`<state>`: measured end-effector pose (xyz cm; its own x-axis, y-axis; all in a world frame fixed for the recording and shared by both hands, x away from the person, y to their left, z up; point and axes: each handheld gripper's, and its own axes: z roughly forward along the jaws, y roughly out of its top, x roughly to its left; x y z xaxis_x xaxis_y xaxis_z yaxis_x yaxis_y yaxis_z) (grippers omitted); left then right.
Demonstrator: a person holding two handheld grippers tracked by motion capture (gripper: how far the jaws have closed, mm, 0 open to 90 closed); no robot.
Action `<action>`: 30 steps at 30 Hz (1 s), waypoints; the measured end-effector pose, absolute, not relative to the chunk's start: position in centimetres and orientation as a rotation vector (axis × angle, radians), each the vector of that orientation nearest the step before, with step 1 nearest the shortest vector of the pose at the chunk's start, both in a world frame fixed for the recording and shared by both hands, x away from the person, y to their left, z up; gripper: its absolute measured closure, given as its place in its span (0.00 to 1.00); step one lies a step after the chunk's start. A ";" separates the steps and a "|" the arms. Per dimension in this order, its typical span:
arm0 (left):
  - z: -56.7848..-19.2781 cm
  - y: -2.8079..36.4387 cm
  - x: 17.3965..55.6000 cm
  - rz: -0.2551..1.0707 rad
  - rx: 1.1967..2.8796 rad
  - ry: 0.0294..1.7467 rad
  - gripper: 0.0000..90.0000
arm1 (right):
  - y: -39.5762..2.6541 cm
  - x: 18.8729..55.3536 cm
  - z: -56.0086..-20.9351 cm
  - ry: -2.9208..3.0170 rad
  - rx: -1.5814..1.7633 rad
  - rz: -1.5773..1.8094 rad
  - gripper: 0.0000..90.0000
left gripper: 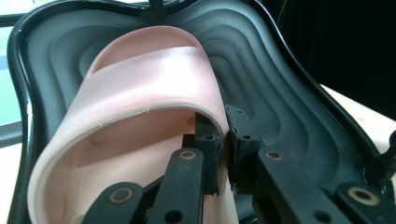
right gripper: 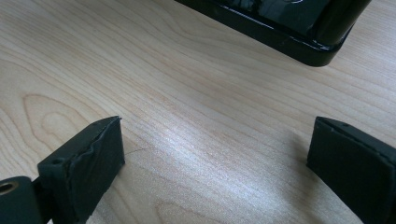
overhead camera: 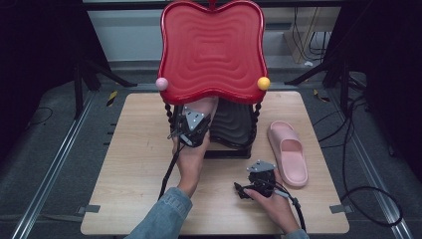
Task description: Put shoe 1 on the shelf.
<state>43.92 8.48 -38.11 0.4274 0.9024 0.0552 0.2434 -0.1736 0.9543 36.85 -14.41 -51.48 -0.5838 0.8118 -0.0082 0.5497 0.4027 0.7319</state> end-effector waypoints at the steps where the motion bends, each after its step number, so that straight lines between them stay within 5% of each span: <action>1: -38.2 8.4 44.0 0.820 1.676 1.010 0.93 | -14.4 36.8 -51.5 2.301 1.174 0.996 0.04; 11: -38.2 8.5 44.1 0.794 1.700 1.001 0.89 | -14.4 36.8 -51.5 2.303 1.173 0.998 0.04; 23: -38.2 9.2 43.0 0.750 1.754 0.952 0.67 | -14.4 36.8 -51.5 2.303 1.173 0.998 0.04; 30: -38.1 10.5 40.9 0.722 1.798 0.887 0.67 | -14.4 36.8 -51.5 2.302 1.174 0.999 0.04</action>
